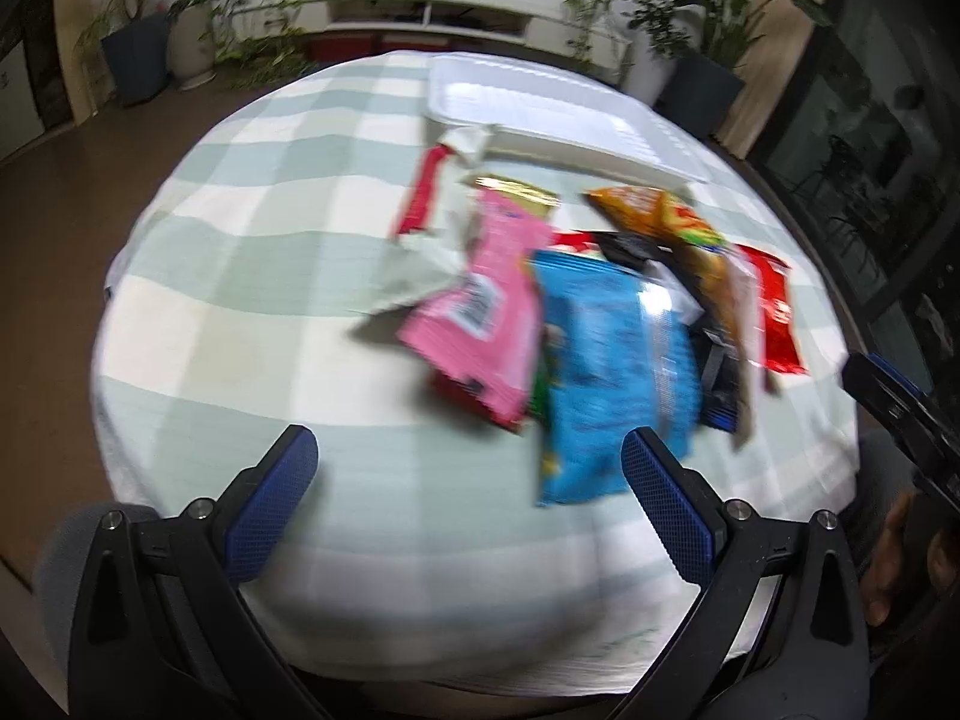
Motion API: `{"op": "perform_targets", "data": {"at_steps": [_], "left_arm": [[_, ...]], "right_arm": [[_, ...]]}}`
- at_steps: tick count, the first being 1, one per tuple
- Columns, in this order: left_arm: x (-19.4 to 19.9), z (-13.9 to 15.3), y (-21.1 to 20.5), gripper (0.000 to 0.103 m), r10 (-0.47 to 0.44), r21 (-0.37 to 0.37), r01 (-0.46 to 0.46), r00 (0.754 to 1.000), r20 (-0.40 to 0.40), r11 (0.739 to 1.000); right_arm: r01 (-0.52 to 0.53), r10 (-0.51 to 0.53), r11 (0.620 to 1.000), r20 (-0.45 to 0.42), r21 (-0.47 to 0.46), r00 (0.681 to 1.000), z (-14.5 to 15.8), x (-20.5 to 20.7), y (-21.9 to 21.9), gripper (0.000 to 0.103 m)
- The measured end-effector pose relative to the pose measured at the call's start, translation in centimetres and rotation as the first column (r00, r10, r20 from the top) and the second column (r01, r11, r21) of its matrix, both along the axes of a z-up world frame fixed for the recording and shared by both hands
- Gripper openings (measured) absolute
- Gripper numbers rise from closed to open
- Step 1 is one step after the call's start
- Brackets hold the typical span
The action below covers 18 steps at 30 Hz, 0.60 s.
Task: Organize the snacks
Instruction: 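Grasp the red-and-white wrapped bar with the left gripper while the right gripper grasps the red chip bag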
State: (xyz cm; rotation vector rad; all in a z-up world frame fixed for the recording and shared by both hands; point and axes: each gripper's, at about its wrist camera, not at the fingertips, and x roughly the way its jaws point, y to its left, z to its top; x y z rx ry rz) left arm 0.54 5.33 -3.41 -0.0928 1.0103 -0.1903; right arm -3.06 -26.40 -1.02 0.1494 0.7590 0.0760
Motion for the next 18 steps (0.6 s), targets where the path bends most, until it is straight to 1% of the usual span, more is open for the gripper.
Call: {"op": "perform_targets", "data": {"at_steps": [3,4,6,9,10,11,13,14,15,16,17,18], "left_arm": [[1.5,1.2,1.4,0.103,-0.024,0.042,0.023,1.000,0.017,0.999],[2.1,1.7,1.6,0.103,-0.044,0.056,0.043,0.999,0.024,0.998],[3.2,2.4,1.7,0.103,-0.084,0.076,0.082,0.996,0.028,0.994],[4.6,3.6,0.5,0.101,-0.198,0.075,0.196,0.980,0.021,0.978],[5.3,4.1,0.1,0.101,-0.237,0.091,0.234,0.971,0.022,0.968],[5.8,4.4,-0.4,0.101,-0.252,0.104,0.248,0.968,0.020,0.963],[8.4,5.0,0.1,0.095,-0.248,0.114,0.245,0.969,0.016,0.963],[9.5,5.1,0.1,0.088,-0.239,0.107,0.237,0.971,0.008,0.966],[10.6,5.1,0.4,0.078,-0.235,0.091,0.234,0.972,-0.005,0.968],[12.2,4.7,0.9,0.071,-0.231,0.068,0.233,0.972,-0.039,0.970],[13.1,4.4,0.9,0.061,-0.228,0.064,0.232,0.972,-0.063,0.971],[13.9,4.0,1.0,0.055,-0.226,0.070,0.232,0.970,-0.086,0.970]], "right_arm": [[-0.022,0.021,0.999,0.008,0.026,1.000,0.0,-0.5,0.3,0.103],[-0.036,0.036,0.999,0.009,0.040,0.999,0.0,-0.7,0.5,0.103],[-0.050,0.049,0.997,0.004,0.051,0.999,-0.1,-0.8,0.8,0.099],[-0.068,0.069,0.995,-0.019,0.067,0.997,0.0,-0.3,0.7,0.093],[-0.073,0.075,0.995,-0.026,0.069,0.997,0.2,0.1,0.5,0.091],[-0.080,0.082,0.994,-0.034,0.071,0.996,0.1,-0.1,0.8,0.089],[-0.089,0.092,0.993,-0.044,0.075,0.995,0.3,0.5,0.4,0.087],[-0.096,0.100,0.992,-0.047,0.078,0.994,0.4,0.7,0.5,0.085],[-0.102,0.107,0.991,-0.052,0.083,0.993,0.5,1.3,-0.2,0.082],[-0.105,0.110,0.991,-0.055,0.088,0.992,0.6,1.2,-0.3,0.082],[-0.103,0.109,0.990,-0.058,0.096,0.992,0.7,1.3,-0.4,0.081],[-0.101,0.107,0.990,-0.060,0.101,0.992,0.8,1.6,-0.8,0.081]]}}
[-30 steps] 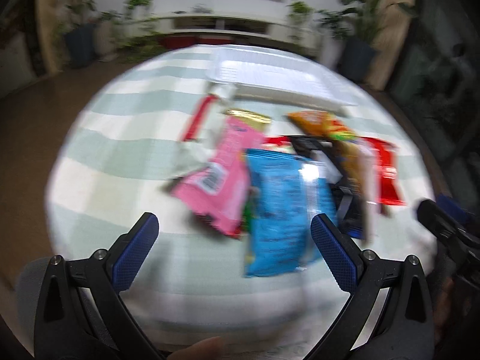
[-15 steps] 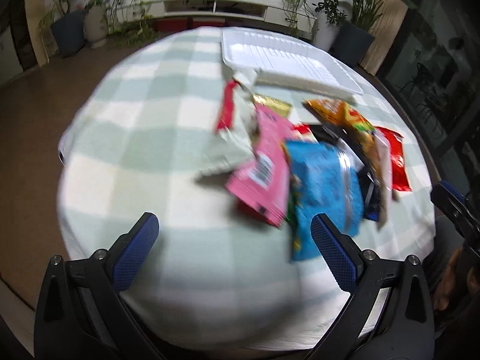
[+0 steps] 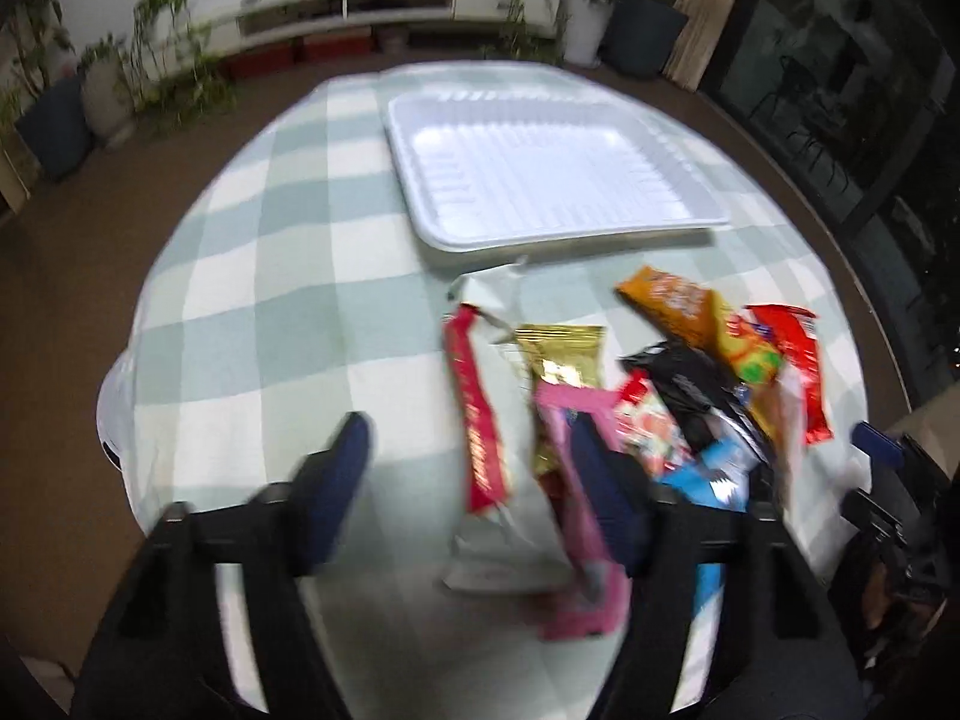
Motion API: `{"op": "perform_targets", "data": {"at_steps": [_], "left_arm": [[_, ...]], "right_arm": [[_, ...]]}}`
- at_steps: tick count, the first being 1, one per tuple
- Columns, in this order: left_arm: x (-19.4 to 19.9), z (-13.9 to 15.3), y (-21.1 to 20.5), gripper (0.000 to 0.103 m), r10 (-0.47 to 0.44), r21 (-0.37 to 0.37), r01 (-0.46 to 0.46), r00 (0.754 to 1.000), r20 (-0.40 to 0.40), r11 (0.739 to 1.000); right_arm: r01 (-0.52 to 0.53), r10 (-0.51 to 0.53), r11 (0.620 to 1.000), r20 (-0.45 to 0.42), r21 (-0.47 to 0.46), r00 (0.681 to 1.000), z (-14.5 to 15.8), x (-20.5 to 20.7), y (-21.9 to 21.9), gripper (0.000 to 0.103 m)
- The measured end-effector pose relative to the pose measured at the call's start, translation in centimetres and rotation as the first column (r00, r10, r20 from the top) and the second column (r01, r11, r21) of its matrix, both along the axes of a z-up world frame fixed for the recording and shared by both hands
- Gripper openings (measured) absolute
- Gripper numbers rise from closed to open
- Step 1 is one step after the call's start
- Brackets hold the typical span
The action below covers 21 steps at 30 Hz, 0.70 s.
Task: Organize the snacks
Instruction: 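Grasp the red-and-white wrapped bar with the left gripper while the right gripper grasps the red chip bag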
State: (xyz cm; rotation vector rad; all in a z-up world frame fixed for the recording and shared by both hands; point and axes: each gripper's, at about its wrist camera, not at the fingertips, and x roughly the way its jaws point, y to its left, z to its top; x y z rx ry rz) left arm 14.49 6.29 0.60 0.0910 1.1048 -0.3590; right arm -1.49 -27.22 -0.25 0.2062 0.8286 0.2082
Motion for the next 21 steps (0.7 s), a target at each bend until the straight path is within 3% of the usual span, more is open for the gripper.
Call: {"op": "perform_targets", "data": {"at_steps": [8,11,13,14,17,21], "left_arm": [[2.7,-3.3,-3.0,0.054,-0.071,0.134,0.082,0.994,-0.086,0.987],[3.4,-4.6,-3.4,0.054,-0.069,0.135,0.084,0.991,-0.115,0.987],[3.8,-5.2,-3.3,0.042,-0.062,0.115,0.078,0.989,-0.131,0.990],[3.9,-5.5,-3.4,0.028,-0.063,0.104,0.078,0.988,-0.143,0.991],[3.7,-5.6,-3.4,0.019,-0.062,0.113,0.076,0.991,-0.121,0.991],[3.2,-5.2,-2.9,0.017,-0.050,0.087,0.060,0.993,-0.109,0.994]], "right_arm": [[0.032,-0.032,0.999,-0.033,0.003,0.999,-0.2,1.1,-1.7,0.081],[0.032,-0.031,0.999,-0.034,0.004,0.999,-0.1,1.2,-1.8,0.081],[0.037,-0.037,0.999,-0.033,0.002,0.999,-0.1,1.3,-2.1,0.081],[0.043,-0.042,0.999,-0.031,0.004,0.999,0.1,1.3,-2.3,0.081],[0.057,-0.057,0.998,-0.028,0.009,0.998,0.2,1.7,-3.1,0.081],[0.079,-0.077,0.996,-0.050,0.031,0.996,0.1,2.3,-4.2,0.077]]}}
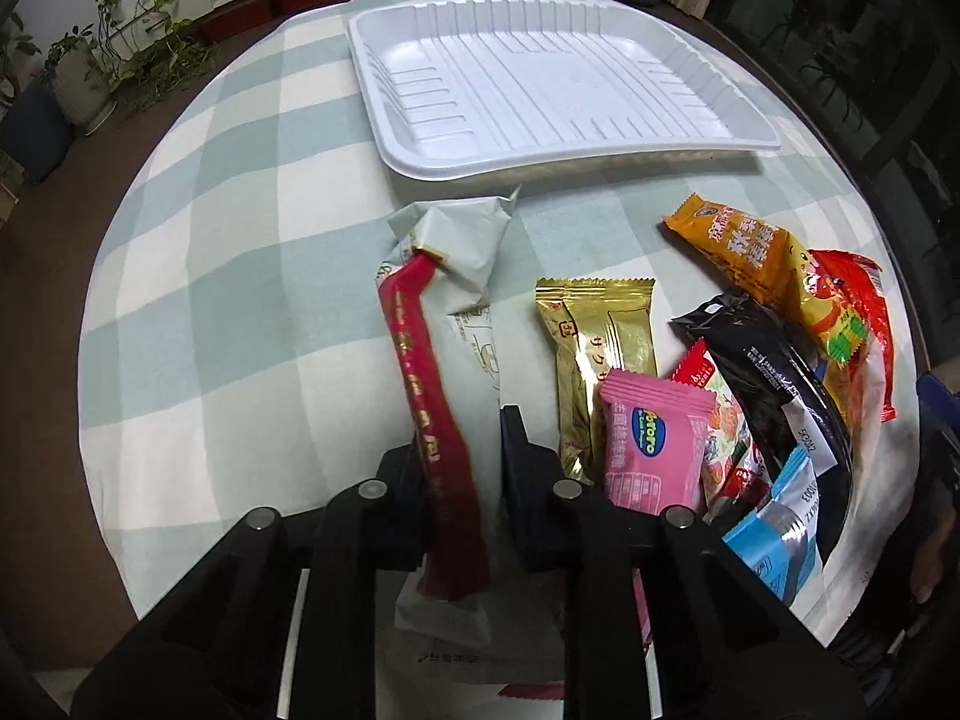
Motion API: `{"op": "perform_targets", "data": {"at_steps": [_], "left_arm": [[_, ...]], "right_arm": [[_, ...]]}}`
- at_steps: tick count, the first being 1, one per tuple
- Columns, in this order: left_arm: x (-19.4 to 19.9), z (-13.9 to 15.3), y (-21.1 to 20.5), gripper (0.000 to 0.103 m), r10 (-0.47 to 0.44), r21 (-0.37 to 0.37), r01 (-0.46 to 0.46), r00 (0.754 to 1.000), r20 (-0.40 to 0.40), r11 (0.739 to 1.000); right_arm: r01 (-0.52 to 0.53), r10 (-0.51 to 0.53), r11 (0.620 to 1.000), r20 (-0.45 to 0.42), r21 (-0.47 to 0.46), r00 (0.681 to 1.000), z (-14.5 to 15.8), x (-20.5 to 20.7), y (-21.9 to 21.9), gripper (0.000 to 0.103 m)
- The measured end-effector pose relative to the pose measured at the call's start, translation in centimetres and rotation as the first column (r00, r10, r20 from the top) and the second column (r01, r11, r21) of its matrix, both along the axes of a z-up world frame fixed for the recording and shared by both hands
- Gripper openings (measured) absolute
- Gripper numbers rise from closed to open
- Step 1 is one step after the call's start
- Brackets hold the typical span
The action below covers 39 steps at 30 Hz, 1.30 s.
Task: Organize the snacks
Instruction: 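Grasp the red-and-white wrapped bar with the left gripper while the right gripper grasps the red chip bag, then carry both packets into the white tray and open both grippers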
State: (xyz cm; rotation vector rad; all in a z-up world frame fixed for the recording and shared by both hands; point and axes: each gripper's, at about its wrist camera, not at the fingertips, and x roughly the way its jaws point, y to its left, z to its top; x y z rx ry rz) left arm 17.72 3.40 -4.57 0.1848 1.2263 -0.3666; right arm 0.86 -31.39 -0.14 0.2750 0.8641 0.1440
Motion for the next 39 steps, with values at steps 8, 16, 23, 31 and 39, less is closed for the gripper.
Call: {"op": "perform_targets", "data": {"at_steps": [8,16,23,31,39], "left_arm": [[-1.7,2.3,3.2,0.017,0.071,-0.151,-0.065,0.997,0.032,0.986],[-5.4,5.2,6.2,0.017,0.127,-0.261,-0.101,0.988,0.087,0.960],[-6.9,5.1,7.6,0.017,0.152,-0.293,-0.123,0.985,0.077,0.948],[-6.9,4.2,7.2,0.017,0.154,-0.313,-0.127,0.986,0.060,0.941],[-6.2,4.7,7.5,0.017,0.171,-0.337,-0.142,0.983,0.059,0.931]], "right_arm": [[0.040,-0.043,0.999,-0.096,-0.030,0.994,-0.8,2.9,-1.7,0.077],[0.009,0.001,0.999,-0.221,0.043,0.975,-3.4,8.0,-1.1,0.072],[-0.017,0.023,0.999,-0.236,0.029,0.972,-4.6,9.3,-0.5,0.068],[0.000,0.019,0.996,-0.222,0.088,0.975,-4.3,9.0,-2.2,0.033],[0.010,0.012,0.990,-0.159,0.141,0.987,-2.2,8.3,-3.7,0.029]]}}
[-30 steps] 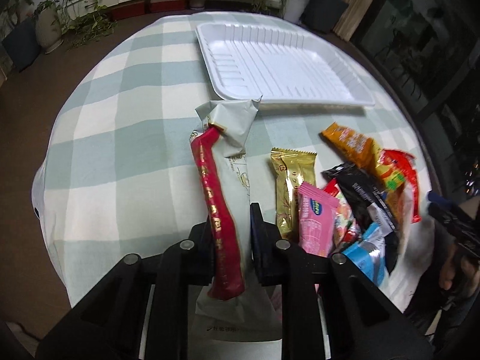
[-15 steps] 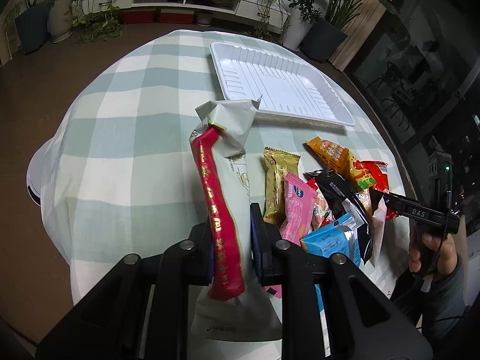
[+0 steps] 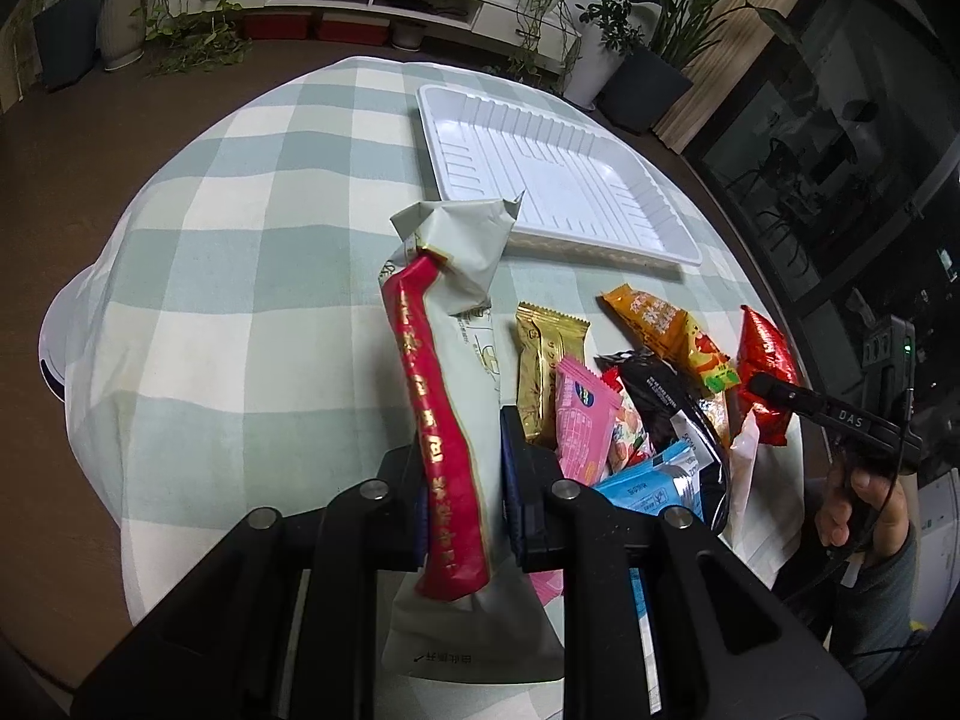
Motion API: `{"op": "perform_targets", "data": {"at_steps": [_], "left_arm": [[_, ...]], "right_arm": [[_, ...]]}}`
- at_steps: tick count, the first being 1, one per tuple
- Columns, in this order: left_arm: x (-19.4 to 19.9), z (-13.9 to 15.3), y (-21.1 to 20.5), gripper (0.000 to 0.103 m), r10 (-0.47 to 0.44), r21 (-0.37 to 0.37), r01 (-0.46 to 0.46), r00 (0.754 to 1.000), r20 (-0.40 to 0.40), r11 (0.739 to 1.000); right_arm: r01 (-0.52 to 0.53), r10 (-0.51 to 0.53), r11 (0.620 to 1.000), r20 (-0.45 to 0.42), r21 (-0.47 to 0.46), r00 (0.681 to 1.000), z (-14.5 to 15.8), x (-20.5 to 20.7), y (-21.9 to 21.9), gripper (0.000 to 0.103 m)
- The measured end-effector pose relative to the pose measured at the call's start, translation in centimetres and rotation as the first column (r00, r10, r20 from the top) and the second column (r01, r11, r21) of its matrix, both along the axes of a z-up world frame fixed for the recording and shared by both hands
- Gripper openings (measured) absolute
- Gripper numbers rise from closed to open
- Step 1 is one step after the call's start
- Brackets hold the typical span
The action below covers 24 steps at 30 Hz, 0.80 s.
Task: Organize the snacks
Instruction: 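Carry both packets into the white tray and open both grippers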
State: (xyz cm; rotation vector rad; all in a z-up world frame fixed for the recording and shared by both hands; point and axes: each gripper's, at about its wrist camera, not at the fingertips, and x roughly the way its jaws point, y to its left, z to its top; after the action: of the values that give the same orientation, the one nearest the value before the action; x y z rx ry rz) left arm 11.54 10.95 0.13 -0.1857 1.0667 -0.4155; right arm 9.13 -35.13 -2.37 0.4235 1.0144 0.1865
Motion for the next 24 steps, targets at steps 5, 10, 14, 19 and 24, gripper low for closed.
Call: {"op": "perform_targets", "data": {"at_steps": [5,10,14,19,24], "left_arm": [[1.2,0.6,0.5,0.017,0.016,-0.033,-0.016,1.000,0.003,0.999],[3.5,1.7,0.5,0.017,0.022,-0.054,-0.021,1.000,0.013,0.998],[6.9,3.6,-0.5,0.017,0.008,-0.051,-0.006,1.000,0.029,0.999],[12.9,5.2,-3.7,0.017,-0.033,-0.038,0.034,0.999,0.017,0.999],[18.2,4.4,-7.8,0.017,-0.032,0.012,0.032,0.999,0.000,0.999]], "right_arm": [[0.061,-0.061,0.998,0.024,0.004,0.998,1.2,0.4,-3.3,0.029],[0.109,-0.109,0.994,0.033,0.002,0.994,2.1,1.8,-6.3,0.029],[0.108,-0.109,0.994,0.066,0.009,0.992,3.7,5.1,-7.5,0.029],[0.000,0.004,0.999,0.126,-0.037,0.992,6.4,10.7,-4.4,0.029],[-0.144,0.156,0.984,0.120,-0.101,0.980,6.1,16.4,1.7,0.029]]}}
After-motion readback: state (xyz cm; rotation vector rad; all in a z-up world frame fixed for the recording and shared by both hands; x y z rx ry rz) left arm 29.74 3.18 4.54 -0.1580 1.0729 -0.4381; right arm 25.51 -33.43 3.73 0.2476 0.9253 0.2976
